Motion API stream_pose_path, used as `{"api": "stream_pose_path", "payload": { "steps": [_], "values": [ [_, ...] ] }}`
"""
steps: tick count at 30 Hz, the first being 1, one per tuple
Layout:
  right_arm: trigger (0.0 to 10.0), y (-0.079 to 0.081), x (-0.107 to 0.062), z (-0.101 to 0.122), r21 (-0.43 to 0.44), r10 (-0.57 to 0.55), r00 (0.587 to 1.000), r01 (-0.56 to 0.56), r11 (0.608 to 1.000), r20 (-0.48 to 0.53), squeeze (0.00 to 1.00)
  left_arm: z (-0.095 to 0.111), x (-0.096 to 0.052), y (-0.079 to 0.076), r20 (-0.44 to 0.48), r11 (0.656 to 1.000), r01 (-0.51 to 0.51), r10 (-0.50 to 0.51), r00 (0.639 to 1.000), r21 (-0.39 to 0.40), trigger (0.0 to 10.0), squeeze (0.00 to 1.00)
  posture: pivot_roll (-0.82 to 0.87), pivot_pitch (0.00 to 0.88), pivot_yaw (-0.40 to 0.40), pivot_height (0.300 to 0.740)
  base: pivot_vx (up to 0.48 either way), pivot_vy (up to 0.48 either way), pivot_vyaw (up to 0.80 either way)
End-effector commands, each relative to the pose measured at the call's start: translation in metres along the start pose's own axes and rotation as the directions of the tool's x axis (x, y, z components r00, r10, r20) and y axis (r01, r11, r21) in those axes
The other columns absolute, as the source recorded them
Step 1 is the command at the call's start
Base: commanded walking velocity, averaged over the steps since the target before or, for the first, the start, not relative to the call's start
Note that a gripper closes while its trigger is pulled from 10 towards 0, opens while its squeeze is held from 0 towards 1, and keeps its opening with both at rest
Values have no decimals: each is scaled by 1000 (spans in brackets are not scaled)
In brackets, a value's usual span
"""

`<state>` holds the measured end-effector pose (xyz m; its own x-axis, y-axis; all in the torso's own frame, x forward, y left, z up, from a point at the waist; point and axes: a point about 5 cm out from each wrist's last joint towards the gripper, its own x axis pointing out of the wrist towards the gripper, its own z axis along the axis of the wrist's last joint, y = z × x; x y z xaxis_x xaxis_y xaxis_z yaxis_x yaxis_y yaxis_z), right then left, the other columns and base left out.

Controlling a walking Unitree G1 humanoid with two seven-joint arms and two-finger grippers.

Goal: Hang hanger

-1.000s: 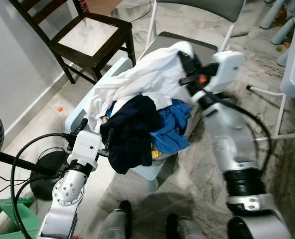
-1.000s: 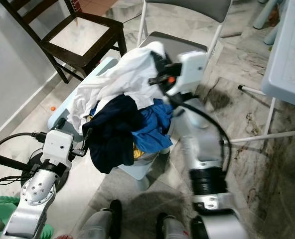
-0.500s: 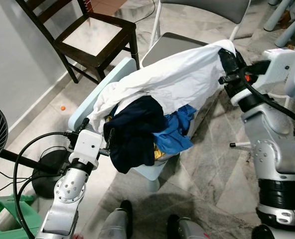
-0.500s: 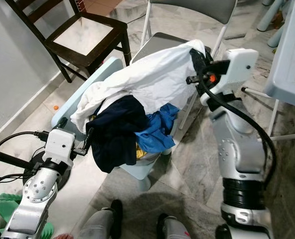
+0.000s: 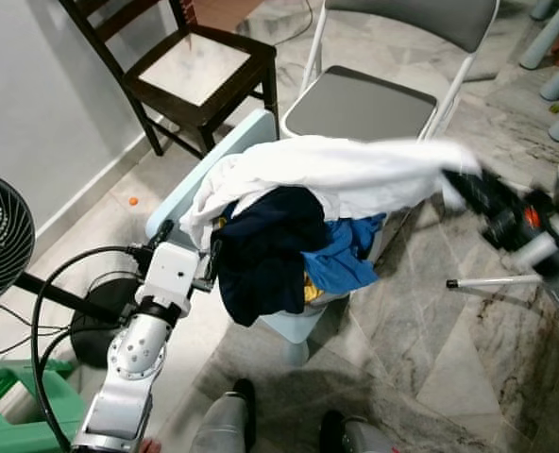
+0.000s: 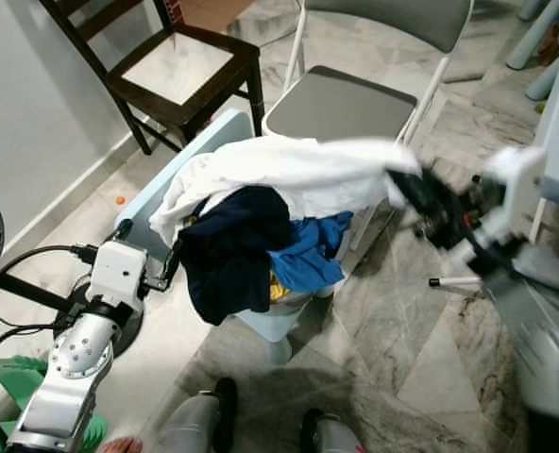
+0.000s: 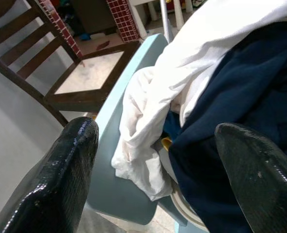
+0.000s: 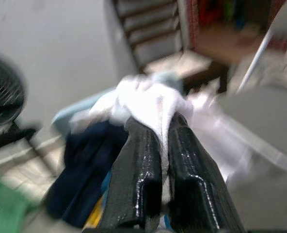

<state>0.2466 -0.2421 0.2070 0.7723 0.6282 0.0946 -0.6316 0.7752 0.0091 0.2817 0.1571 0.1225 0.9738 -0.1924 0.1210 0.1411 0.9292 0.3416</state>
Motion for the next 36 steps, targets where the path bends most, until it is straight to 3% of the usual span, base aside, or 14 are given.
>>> {"api": "stream_pose_path", "payload": {
  "steps": [1,5,10,14,18,19,20,21,22,24,25,29,31,36],
  "values": [
    [0,13,-10,-3,8,99,994,-99,995,-50,0,-7,-5,-3,-28,1000,4,-4,1000,5,10000,0,145,298,54,740,0,0,0],
    [0,34,-41,-37,113,233,943,-212,971,-237,0,-8,-3,-7,-27,1000,27,-27,999,-2,10000,0,118,304,58,740,0,0,0],
    [0,35,-64,-61,154,261,890,-218,964,-374,0,-7,1,-10,-19,999,42,-42,999,-5,10000,0,102,303,64,740,0,0,0],
    [0,39,-71,-76,175,281,846,-224,959,-453,0,-6,3,-12,-16,999,48,-48,999,-6,10000,0,101,301,63,740,0,0,0],
    [0,45,-74,-94,153,299,773,-259,954,-559,0,-7,3,-13,-17,999,48,-48,999,-8,10000,0,103,300,59,740,0,0,0],
    [0,48,-73,-105,108,294,733,-292,950,-613,0,-7,3,-14,-18,999,48,-48,999,-9,10000,0,105,299,56,740,0,0,0],
    [0,49,-71,-108,84,283,725,-298,951,-628,0,-8,3,-14,-19,999,48,-48,999,-9,10000,0,106,299,55,740,0,0,0],
    [1882,48,-67,-117,72,259,710,-282,957,-654,0,-8,3,-15,-21,999,47,-48,999,-10,10000,0,107,299,54,740,0,0,0],
    [10000,47,-61,-126,-7,231,688,-324,946,-688,0,-8,2,-15,-23,999,47,-47,999,-11,10000,0,111,302,50,740,0,0,0],
    [10000,47,-60,-128,-30,225,683,-340,940,-695,0,-9,2,-15,-23,999,47,-47,999,-11,10000,0,111,302,50,740,0,0,0],
    [10000,44,-46,-131,-93,184,706,-334,938,-684,1000,-9,2,-16,-25,999,45,-45,999,-11,10000,0,116,302,44,740,0,0,0],
    [10000,47,-28,-133,-144,191,718,-378,915,-669,1000,-10,1,-15,-29,999,37,-38,999,-12,10000,0,123,303,41,740,0,0,0],
    [10000,52,-14,-131,-183,213,720,-430,884,-660,1000,-11,0,-15,-32,999,32,-32,999,-10,10000,0,133,303,36,740,0,0,0],
    [10000,61,6,-113,-176,302,746,-487,856,-594,1000,-12,-1,-14,-37,1000,23,-23,999,-9,10000,0,138,302,33,740,0,0,0]
  ]
}}
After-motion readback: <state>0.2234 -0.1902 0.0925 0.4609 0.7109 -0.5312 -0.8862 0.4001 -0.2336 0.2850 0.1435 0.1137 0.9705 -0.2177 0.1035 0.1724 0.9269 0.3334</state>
